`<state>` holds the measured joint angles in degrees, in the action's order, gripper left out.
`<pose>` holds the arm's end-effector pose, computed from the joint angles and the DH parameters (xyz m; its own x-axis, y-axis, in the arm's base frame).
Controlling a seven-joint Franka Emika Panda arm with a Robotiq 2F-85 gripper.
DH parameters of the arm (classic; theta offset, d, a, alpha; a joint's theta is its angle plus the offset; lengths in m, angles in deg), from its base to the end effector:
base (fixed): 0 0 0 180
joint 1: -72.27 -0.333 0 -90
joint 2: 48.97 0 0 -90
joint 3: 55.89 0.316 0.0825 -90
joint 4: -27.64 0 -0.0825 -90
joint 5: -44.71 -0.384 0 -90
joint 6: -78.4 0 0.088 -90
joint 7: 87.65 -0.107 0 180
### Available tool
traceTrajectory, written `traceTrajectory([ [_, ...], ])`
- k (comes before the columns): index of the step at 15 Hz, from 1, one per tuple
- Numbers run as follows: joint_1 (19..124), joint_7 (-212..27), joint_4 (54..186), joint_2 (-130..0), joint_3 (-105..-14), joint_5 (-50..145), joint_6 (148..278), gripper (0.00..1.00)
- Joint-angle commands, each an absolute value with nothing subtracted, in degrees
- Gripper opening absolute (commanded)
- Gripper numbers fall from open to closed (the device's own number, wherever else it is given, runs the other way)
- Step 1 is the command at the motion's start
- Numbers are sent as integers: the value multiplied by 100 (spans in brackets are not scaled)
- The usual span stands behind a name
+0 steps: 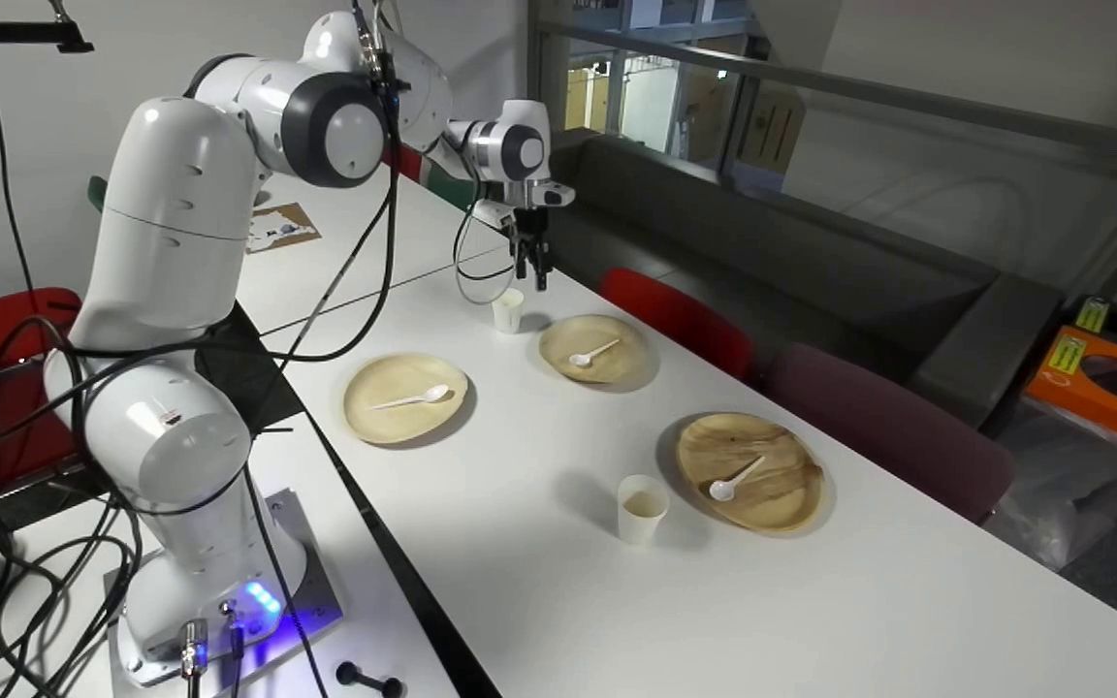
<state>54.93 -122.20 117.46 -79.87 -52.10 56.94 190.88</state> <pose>0.6392 0.2259 0.3195 0.9882 -0.1485 -0.0366 -0.1379 -0.9688 0.2060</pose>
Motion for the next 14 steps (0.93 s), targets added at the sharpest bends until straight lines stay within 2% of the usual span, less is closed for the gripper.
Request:
traceTrajectory([
  [1,5317,-12012,11306,-8340,-5301,5863,18820,100],
  [14,5427,-10486,10663,-9128,-5044,5168,18837,100],
])
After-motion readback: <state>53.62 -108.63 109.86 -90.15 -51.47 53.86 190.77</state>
